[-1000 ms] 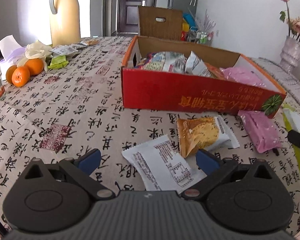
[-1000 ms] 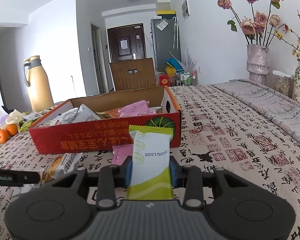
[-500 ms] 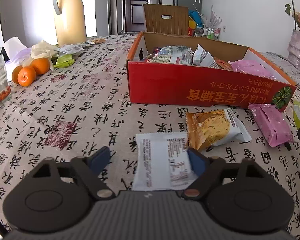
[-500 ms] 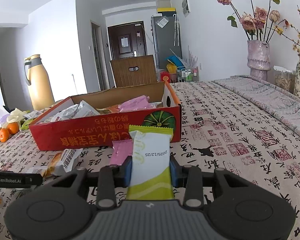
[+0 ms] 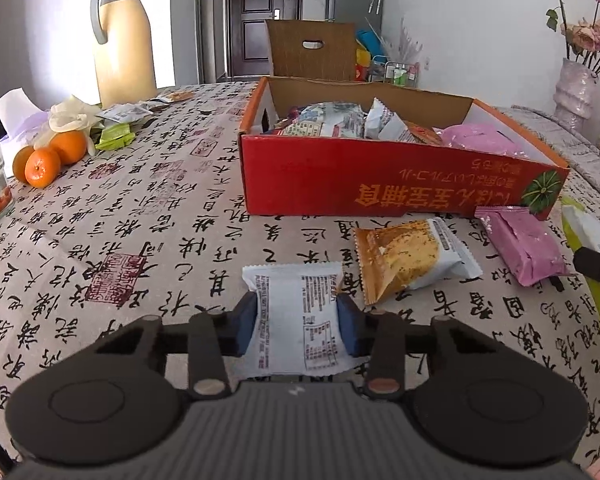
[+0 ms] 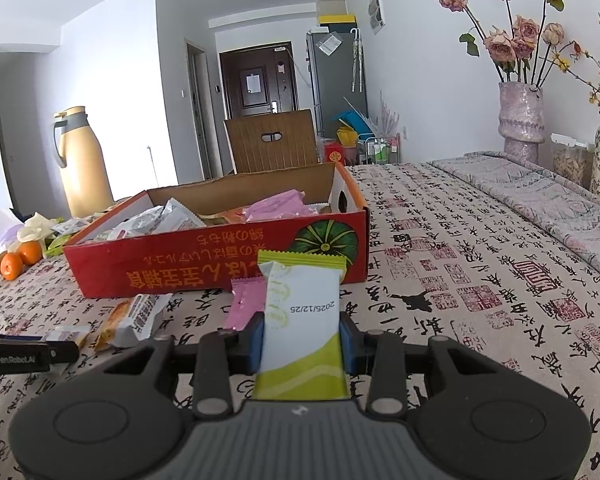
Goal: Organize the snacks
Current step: 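Carry both snacks over the box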
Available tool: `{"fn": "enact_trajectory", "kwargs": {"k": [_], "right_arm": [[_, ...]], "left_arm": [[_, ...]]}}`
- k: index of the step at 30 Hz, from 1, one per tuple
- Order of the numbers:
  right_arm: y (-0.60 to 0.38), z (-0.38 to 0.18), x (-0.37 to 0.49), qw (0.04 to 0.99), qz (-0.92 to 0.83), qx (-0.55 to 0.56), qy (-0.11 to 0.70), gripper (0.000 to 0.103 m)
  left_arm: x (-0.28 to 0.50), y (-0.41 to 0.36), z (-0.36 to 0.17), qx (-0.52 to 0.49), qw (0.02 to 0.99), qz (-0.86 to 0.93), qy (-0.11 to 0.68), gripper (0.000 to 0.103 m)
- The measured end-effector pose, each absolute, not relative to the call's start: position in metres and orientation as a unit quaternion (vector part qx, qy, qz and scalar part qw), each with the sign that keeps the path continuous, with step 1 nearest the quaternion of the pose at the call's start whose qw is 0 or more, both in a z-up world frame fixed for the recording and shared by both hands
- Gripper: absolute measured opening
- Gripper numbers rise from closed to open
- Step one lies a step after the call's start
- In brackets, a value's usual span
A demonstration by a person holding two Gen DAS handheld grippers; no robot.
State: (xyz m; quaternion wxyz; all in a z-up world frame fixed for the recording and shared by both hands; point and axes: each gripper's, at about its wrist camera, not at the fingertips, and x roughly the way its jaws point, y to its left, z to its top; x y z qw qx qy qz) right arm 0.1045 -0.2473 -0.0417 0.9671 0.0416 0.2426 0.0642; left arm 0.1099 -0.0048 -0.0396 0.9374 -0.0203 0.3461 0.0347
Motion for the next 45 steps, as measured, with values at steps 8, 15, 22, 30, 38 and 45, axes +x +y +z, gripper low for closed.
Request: {"fn": "enact_trajectory", "kwargs": {"k": [8,15,22,30,38,45], "right_arm": [[-0.248,-0.039,0.103,0.968,0.065,0.041,0.238,0.036],[-0.248,-0.034,0.104,0.97,0.067,0.039,0.23,0.036],[-0.245,-0.023,0.109,0.974,0.071,0.034,0.213,0.036],[-0.24,-0.006,0.124,0.979,0.076,0.028,0.189,0.036],[-0.233,0.011,0.15,0.983,0.079,0.022,0.166,0.036],[-0.224,0.021,0.18,0.984,0.084,0.015,0.157,0.036]], "left_arm": [[0.107,-0.006,-0.034,-0.023,0.941,0.029,0.338,0.042],[0.106,-0.008,-0.019,-0.026,0.948,0.019,0.316,0.042],[0.111,-0.015,-0.001,-0.026,0.956,0.007,0.292,0.042],[0.128,-0.023,0.025,-0.024,0.966,-0.005,0.259,0.042],[0.149,-0.032,0.048,-0.022,0.974,-0.015,0.226,0.042],[0.178,-0.037,0.059,-0.021,0.976,-0.016,0.216,0.042]]}}
